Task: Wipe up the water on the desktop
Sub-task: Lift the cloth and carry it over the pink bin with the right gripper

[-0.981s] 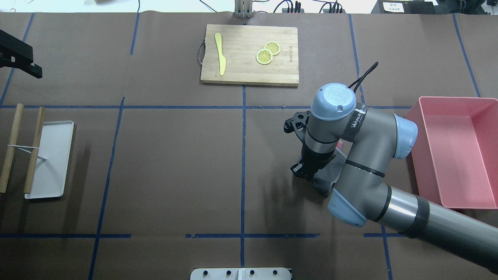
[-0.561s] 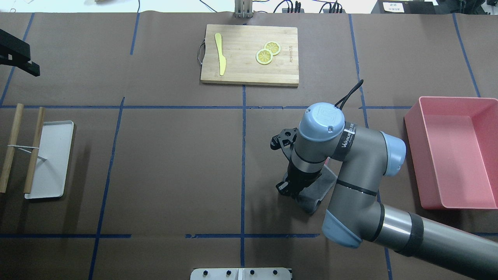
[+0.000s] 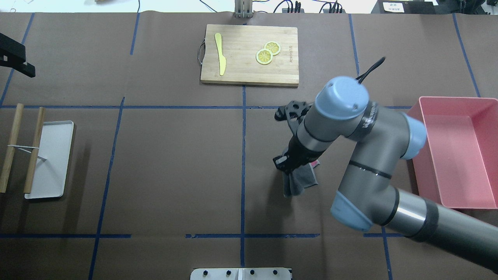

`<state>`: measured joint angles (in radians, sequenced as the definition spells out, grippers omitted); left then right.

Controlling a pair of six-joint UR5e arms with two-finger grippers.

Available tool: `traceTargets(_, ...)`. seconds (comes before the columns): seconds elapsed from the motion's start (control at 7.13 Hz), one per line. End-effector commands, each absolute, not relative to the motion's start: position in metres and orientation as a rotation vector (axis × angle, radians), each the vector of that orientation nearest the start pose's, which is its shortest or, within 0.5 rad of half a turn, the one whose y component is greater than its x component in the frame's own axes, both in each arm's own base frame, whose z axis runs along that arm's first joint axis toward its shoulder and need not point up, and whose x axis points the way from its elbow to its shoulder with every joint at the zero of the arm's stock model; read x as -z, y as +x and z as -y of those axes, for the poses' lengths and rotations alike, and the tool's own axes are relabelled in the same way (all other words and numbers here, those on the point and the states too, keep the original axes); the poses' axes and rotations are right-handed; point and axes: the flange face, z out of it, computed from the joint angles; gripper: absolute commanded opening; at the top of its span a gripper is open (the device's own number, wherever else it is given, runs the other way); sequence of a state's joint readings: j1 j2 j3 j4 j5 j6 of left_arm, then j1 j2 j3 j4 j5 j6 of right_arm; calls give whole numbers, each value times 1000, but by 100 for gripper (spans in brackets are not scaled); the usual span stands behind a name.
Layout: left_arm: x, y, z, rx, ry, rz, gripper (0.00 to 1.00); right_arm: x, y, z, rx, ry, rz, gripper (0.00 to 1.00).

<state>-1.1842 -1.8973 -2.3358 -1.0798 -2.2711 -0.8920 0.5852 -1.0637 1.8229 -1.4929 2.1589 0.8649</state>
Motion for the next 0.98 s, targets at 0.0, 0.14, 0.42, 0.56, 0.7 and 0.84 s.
traceTargets(0.0, -229, 102, 435, 247, 55, -882, 100, -201, -392, 431, 240, 144, 1057, 1)
traceTargets(0.14, -230, 103, 435, 247, 53, -881, 100, -190, -340, 444, 153, 154, 1035, 1)
traceTargets(0.42, -233, 101, 435, 228, 62, -875, 100, -193, -261, 465, 6, 141, 939, 1)
traceTargets(0.56, -250, 90, 436, 181, 77, -852, 100, -208, -226, 474, 34, 164, 880, 0)
traceTargets(0.7, -270, 72, 439, 119, 97, -819, 100, -229, -196, 480, 134, 169, 793, 0)
traceTargets(0.84, -285, 54, 445, 84, 83, -781, 100, -259, -175, 469, 234, 149, 735, 1)
